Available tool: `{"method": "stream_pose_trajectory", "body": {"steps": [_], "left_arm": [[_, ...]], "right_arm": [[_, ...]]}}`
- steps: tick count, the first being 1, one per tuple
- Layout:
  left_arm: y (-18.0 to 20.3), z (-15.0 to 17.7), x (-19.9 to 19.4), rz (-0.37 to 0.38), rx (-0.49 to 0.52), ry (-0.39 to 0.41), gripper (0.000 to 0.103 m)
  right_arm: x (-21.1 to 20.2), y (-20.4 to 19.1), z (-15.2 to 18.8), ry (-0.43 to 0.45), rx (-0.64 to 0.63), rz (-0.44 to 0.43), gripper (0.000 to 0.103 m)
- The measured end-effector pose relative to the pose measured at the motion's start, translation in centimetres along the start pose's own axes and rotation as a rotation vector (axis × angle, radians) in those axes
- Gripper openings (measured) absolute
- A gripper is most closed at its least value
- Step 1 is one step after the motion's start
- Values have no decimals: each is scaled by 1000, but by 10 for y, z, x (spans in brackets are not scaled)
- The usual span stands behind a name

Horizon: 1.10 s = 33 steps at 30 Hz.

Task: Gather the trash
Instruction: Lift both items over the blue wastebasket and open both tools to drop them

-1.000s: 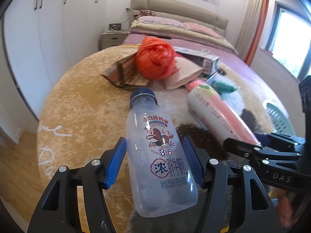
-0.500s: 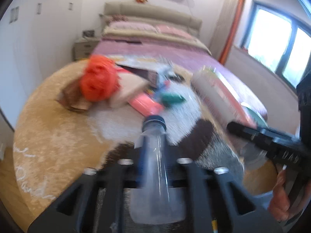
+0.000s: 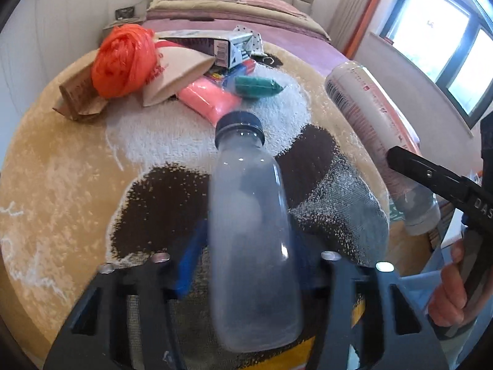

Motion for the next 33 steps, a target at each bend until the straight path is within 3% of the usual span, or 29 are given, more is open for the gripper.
{"method": "stream_pose_trajectory", "body": {"steps": [9,16,23,28,33], "left_arm": [[50,-29,-14,104,61,141,46],[112,-60,-4,177,162,177,46],[182,-85,33,257,260,157,46],[219,-92,71,292,300,99,46],[237,-91,108,281,322,37,46]], "right_arm": [[-37,33,-10,94,58,28,46],[-72,92,-15,172,177,98,46],[-82,160,-17,174,332,234,46],[-64,196,-9,114,417,301,46],[-42,218,2,46,480,315,46]]}}
Point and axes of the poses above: each gripper's, at about its wrist camera, not at the fingertips, and x roughly the way its jaws point, y to its right, z to its underside, the point moved 2 cm from there along x, roughly the way its jaws point, and after that the axes turned 1 degree about z, right-handed, at the moved point
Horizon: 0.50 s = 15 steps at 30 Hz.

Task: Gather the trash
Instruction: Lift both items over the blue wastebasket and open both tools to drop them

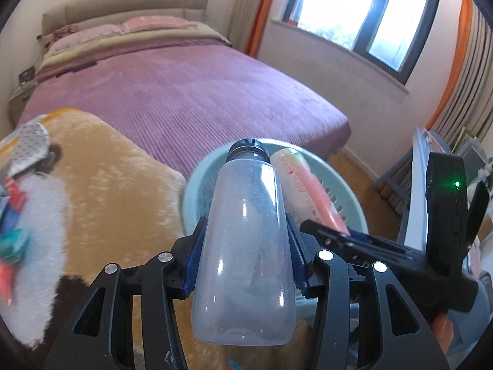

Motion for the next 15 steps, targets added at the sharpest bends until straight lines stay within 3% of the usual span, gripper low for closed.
{"method": "stream_pose_trajectory", "body": {"steps": [7,11,15], "left_arm": [[8,1,19,29,9,-44,46],[6,0,7,52,2,0,63],[-2,3,-18,50,-11,47,63]], "right_arm": [[16,7,7,-50,24,12,47],[11,5,4,-34,31,-3,49],[-9,-7,2,15,1,-11,50]]}}
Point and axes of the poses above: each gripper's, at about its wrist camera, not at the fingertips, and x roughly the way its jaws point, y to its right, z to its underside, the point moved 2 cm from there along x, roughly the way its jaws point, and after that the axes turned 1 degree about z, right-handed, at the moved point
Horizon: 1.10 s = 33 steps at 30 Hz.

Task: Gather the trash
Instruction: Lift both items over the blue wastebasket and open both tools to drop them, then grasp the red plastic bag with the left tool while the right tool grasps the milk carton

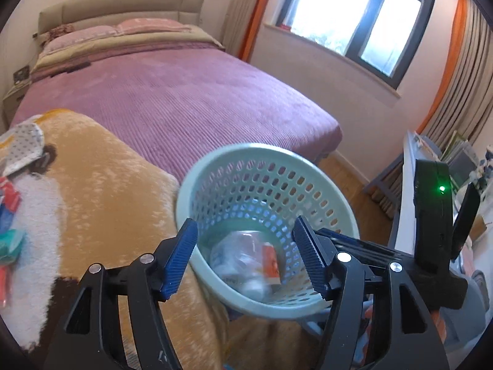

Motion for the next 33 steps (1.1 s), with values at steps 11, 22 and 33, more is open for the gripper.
{"method": "stream_pose_trajectory", "body": {"steps": [11,22,33], "left_arm": [[-46,15,-101,-62,-83,183,63],[-148,35,-202,-394,-188,322,75],[-257,52,-207,-553,-347,248,75]], "right_arm": [[-39,-96,15,100,-232,-69,50],[-24,-235,46,116,-504,-198,50],[29,-344,50,114,-733,-227,65]]}}
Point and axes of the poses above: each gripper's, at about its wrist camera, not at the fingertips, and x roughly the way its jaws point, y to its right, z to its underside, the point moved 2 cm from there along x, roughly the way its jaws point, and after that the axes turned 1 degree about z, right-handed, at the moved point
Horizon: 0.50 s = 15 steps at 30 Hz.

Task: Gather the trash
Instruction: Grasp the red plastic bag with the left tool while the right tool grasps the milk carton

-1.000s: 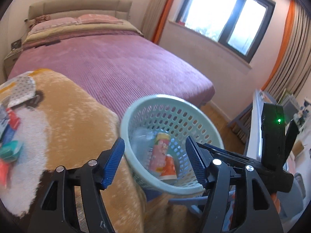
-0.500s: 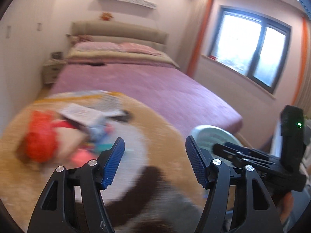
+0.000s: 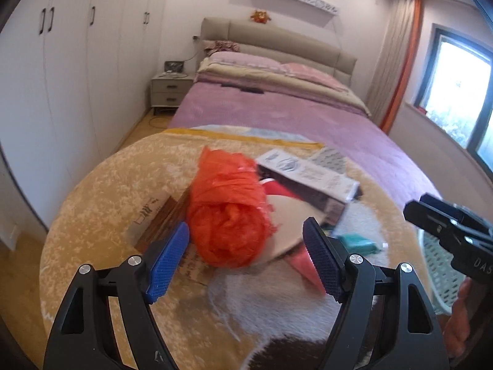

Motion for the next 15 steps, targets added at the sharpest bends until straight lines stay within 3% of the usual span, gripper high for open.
{"method": "stream_pose_trajectory", "body": {"steps": [7,15], "left_arm": [[-12,-3,33,-41,-3,-66,71],[-17,1,41,-40,-4,-95,55]], "right_arm": [[62,-9,-13,-92,-49,-3,70],[110,-9,-23,-177,-41,-25,70]]}}
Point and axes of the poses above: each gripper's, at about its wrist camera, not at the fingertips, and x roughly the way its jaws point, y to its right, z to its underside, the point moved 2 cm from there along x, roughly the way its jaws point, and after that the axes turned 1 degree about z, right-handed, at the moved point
